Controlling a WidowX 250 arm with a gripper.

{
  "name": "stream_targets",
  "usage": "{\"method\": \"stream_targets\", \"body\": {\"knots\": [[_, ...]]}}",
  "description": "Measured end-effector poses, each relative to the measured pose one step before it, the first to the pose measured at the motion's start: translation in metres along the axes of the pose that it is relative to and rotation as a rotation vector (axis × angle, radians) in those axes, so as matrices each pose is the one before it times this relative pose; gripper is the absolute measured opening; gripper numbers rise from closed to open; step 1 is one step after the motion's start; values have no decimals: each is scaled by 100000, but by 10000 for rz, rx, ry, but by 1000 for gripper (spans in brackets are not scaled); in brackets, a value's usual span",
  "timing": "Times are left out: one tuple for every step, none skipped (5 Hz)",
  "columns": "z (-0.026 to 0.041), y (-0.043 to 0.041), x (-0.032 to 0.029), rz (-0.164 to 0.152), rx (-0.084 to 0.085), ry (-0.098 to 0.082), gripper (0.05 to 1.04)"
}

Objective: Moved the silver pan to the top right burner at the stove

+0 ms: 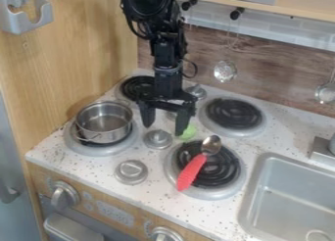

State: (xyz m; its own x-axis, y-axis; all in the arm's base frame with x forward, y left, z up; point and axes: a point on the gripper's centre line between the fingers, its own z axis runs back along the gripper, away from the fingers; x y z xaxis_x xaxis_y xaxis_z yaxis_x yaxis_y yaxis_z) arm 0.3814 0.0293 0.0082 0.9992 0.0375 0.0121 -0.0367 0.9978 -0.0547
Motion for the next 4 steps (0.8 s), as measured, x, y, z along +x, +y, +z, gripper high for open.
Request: {"method": "stream_targets", "body": {"knots": [[-1491,-98,-646,28,-79,439,998],[-162,107,-114,94,-122,44,998],[690,2158,-51,642,-81,-146,998],[1590,2766,498,845,-8,-413,998]]}}
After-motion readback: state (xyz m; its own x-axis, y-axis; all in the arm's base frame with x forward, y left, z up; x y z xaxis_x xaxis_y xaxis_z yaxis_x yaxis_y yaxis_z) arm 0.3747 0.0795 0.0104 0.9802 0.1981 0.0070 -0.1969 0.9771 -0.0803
